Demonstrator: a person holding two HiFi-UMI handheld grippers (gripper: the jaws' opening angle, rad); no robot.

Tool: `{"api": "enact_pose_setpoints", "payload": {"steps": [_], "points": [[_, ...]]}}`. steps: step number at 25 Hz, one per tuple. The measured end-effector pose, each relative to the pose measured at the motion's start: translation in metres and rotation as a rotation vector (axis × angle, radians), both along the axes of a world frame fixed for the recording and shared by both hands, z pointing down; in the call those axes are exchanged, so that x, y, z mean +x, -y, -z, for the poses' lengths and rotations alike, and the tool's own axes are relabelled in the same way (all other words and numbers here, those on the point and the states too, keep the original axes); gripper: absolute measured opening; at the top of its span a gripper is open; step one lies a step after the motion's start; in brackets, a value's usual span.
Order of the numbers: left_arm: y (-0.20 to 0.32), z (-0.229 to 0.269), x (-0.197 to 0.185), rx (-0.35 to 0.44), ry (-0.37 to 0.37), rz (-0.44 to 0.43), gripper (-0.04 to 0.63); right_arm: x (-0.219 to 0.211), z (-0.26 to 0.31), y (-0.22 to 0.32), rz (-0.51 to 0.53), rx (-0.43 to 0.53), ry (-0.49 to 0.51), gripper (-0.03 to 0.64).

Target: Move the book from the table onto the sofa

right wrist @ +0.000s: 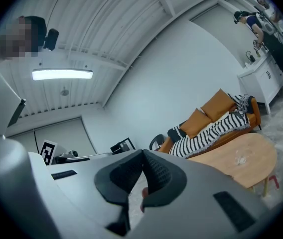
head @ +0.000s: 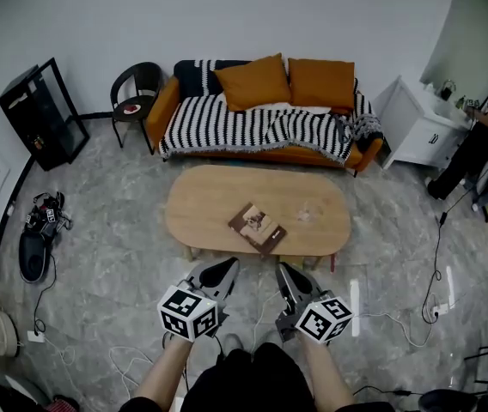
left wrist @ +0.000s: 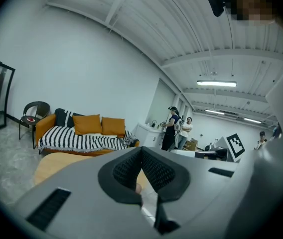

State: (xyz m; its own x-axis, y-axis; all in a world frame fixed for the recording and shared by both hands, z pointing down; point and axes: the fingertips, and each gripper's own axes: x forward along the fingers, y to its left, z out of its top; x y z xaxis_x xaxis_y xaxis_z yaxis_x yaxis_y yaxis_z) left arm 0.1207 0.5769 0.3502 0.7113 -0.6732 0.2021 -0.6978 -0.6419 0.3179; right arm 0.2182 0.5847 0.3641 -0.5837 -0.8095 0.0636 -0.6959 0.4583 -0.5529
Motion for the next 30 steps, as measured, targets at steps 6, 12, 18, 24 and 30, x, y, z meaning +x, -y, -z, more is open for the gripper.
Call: {"api": "enact_pose_setpoints", "payload": {"steps": [6, 12, 18, 24, 30], "points": [[0.015, -0.013, -0.014, -0.026, -0.009, 0.007, 0.015, -0.006, -0.01, 0.013, -0.014, -0.016, 0.0, 0.025], [0.041, -0.023, -0.014, -0.038, -0.003, -0.001, 0.015, -0.004, -0.022, 0.039, -0.019, -0.031, 0.002, 0.025], [0.081, -0.033, -0.007, -0.053, 0.008, -0.004, 0.015, 0.001, -0.031, 0.082, -0.018, -0.043, 0.011, 0.025], [0.138, -0.044, 0.002, -0.076, 0.019, -0.001, 0.015, 0.012, -0.043, 0.142, -0.018, -0.064, 0.027, 0.025], [0.204, -0.051, 0.022, -0.107, 0.032, -0.005, 0.015, 0.03, -0.052, 0.208, -0.022, -0.093, 0.052, 0.025]]}}
